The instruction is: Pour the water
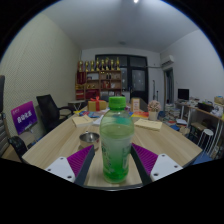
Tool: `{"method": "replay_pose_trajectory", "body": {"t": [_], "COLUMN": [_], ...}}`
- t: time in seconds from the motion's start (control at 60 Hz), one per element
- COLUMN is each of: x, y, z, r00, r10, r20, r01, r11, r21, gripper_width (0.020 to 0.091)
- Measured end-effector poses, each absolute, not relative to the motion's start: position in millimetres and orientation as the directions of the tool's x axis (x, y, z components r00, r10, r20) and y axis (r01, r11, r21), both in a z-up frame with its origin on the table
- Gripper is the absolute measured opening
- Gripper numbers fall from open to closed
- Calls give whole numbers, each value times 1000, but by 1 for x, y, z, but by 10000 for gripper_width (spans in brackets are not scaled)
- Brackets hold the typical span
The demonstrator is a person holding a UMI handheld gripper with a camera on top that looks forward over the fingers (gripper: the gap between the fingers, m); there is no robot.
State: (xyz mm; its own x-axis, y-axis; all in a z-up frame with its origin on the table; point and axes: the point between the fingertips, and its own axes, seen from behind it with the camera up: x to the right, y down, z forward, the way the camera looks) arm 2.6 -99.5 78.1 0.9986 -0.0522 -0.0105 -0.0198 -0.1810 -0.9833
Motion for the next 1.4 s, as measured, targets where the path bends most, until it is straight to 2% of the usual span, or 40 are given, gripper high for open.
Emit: {"method": "replay_pose_trajectory", "body": {"t": [0.067,0.15,0.267,0.283,0.333,0.467,0.533,0.617,0.65,0.683,0.733,0.8,0.9,0.917,1.0,1.183,1.2,1.3,1.317,1.333,1.4], "x": [3,10,16,16,17,13,27,55,61,71,84,77,64,69,59,33,39,41,33,38,37], "y": [-85,-72,-73,-73,-73,-68,-63,-43,-29,-24,-2,10,40,35,43,41,36,24,17,25,17], "z": [76,70,68,68,68,64,76,100,106,124,139,154,163,174,180,181,190,178,164,171,162], "r00": [998,994,990,990,989,996,994,937,874,776,575,277,-150,-219,-452,-678,-689,-718,-718,-726,-717], "r10": [-62,-113,-137,-137,-136,-90,-59,-39,-34,2,49,102,144,149,145,100,106,112,111,117,120], "r20": [-14,8,-40,-44,-49,-6,88,347,485,631,817,956,978,964,880,728,717,687,688,677,686], "r01": [-24,-11,-63,-67,-74,-28,67,321,454,601,792,939,971,959,879,730,721,693,693,685,695], "r11": [-177,-171,-168,-171,-179,-250,-285,-298,-300,-303,-283,-242,-164,-147,-96,-16,-5,23,22,36,51], "r21": [-984,-985,-984,-983,-981,-968,-956,-899,-839,-739,-541,-246,173,240,468,683,693,721,720,728,717], "gripper_width": [778,505,497,463,465,403,386,362,362,362,363,363,363,360,362,364,364,367,361,368,366]}}
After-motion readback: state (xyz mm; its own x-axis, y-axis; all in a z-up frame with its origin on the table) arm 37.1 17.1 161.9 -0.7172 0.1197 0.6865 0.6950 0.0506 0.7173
